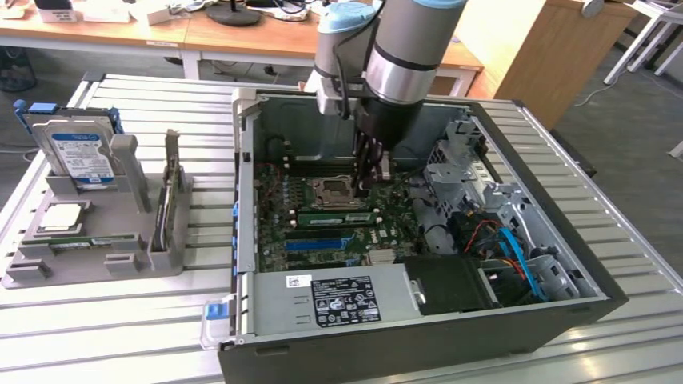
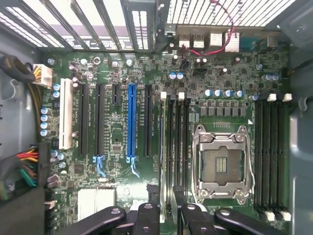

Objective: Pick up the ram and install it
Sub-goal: 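Insert the ram into the slot, then press down the ram until it locks into place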

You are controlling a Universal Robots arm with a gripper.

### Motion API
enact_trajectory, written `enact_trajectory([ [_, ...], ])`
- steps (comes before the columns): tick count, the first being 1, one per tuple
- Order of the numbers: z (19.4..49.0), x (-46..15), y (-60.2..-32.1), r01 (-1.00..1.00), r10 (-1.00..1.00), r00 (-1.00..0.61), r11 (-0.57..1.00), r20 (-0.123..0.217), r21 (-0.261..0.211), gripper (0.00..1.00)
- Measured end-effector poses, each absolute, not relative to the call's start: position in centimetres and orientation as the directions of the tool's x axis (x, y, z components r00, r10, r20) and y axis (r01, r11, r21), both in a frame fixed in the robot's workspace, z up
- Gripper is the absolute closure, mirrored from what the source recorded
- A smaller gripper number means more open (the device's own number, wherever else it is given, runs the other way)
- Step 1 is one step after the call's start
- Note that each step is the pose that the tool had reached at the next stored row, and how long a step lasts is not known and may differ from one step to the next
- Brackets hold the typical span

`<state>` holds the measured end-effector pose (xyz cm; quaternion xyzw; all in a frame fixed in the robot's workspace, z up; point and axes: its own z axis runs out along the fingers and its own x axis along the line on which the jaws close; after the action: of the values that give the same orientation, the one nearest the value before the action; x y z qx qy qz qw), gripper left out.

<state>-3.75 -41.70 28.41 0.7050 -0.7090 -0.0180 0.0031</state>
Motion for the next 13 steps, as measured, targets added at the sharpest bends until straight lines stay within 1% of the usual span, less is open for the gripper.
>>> enact_trajectory([
  [6,29.6,-3.7,-41.7,-1.0,-1.0,-0.006,0.005,-0.021,0.03,0.75],
  [13,29.7,-3.7,-41.7,-1.0,-1.0,-0.006,0.005,-0.021,0.03,0.75],
])
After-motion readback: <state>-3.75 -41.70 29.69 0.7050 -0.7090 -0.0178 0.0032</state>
